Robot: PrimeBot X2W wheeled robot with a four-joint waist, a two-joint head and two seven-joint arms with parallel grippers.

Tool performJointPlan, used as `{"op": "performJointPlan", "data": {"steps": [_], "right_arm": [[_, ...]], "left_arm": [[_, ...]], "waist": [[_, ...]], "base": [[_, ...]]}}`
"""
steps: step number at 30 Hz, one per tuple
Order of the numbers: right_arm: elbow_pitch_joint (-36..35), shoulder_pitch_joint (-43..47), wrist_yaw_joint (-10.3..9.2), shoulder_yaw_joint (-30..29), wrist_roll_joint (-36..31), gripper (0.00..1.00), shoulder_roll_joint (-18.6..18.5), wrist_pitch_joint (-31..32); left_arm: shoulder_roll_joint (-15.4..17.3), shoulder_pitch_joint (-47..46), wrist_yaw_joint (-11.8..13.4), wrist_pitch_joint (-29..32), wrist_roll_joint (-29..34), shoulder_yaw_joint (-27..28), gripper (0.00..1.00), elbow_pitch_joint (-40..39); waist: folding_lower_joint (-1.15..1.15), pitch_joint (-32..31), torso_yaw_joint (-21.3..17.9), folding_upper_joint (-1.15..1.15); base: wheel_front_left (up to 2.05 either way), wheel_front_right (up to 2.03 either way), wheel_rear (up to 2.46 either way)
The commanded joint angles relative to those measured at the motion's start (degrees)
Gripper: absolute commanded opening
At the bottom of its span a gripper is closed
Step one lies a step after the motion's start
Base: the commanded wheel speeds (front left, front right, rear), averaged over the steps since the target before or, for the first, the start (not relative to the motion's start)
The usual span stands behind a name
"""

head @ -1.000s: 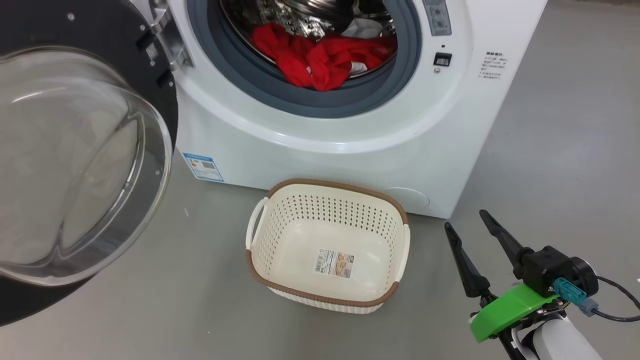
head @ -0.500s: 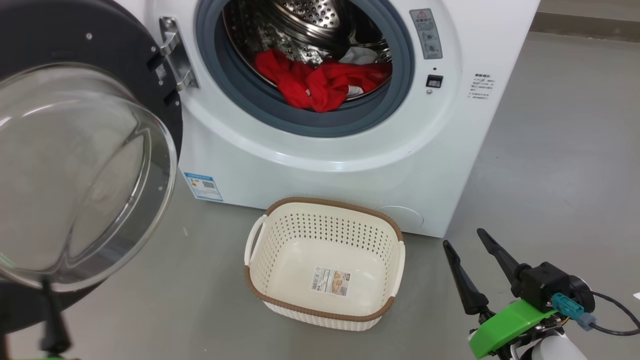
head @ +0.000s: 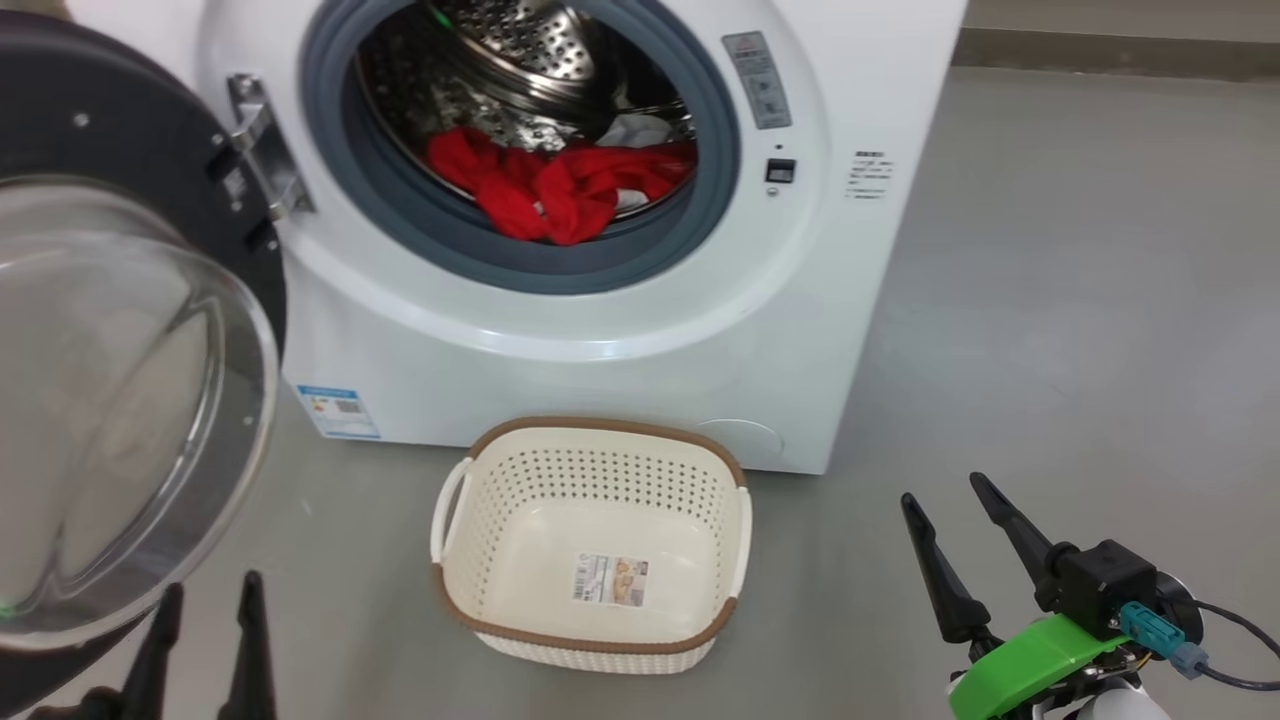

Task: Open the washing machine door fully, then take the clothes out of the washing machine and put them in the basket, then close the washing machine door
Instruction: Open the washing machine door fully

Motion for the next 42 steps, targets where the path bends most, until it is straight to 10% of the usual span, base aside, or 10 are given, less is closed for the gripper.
{"op": "performJointPlan", "data": {"steps": [1,42], "right_arm": [[-1.6,-0.5,0.35,0.5,0.2,1.00,-0.1,-0.5],[-4.1,1.1,0.35,-4.5,-0.9,1.00,0.3,-0.5]], "left_arm": [[1.6,-0.2,0.1,-0.4,-0.5,0.7,1.00,-2.3],[3.9,1.2,0.1,-0.4,-3.9,-5.0,1.00,-5.0]], "waist": [[0.00,0.0,-2.2,0.00],[0.00,1.0,-14.6,0.00]], "base": [[0.00,0.00,0.00],[0.00,0.00,0.00]]}}
